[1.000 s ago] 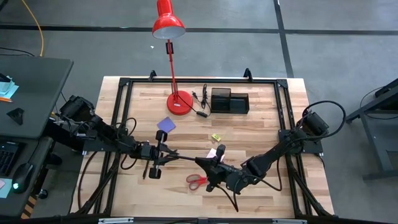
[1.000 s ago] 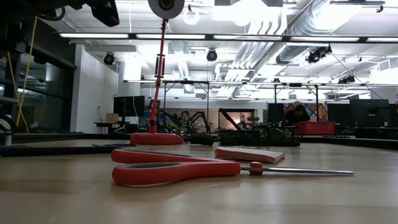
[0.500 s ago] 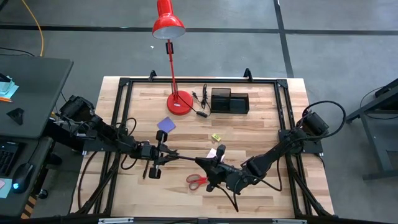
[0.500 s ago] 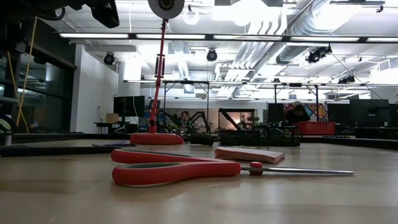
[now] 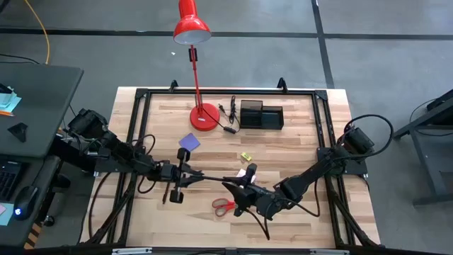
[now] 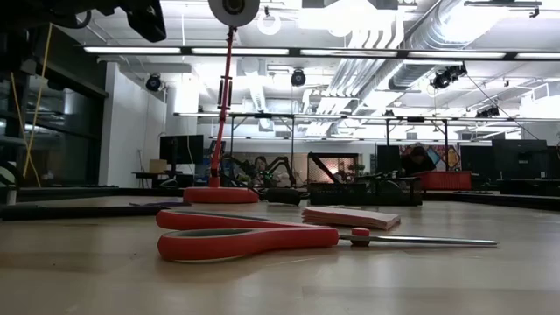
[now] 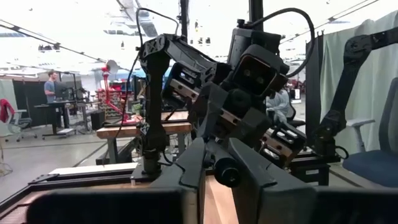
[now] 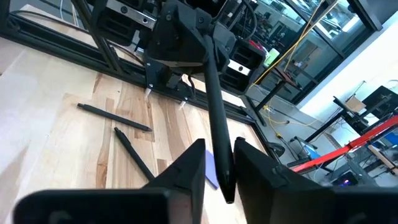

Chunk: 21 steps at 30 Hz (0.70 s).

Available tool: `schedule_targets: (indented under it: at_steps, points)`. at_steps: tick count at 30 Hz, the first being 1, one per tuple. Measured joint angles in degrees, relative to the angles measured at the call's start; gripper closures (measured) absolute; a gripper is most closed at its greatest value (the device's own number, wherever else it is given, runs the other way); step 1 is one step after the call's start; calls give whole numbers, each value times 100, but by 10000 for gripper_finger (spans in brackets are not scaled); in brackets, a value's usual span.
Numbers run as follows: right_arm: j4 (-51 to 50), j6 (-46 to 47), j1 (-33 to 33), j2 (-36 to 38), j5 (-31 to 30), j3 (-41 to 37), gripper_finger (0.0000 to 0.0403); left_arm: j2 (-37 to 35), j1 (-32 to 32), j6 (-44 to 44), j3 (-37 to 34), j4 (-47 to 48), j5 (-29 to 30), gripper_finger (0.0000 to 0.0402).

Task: Pick and place office supplies into organizer
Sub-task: Put the black pen into the black desk organizer

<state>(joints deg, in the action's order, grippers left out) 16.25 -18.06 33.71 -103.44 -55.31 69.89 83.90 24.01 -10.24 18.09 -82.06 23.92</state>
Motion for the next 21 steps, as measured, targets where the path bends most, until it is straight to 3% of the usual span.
schedule_targets:
  at_steps: [6,10,13,21]
  points:
    - [-617,189,82,0,-410,0,290,0,2,7,31,-33,358,357]
    - [-1560,972,255,0,-943,0,258,0,-4,-52,111,100,679,343]
    - [-2415,1984,423,0,-1211,0,235,0,-7,-136,213,214,894,354]
    - [-4929,5273,927,0,-961,0,215,0,-500,-138,659,905,987,366]
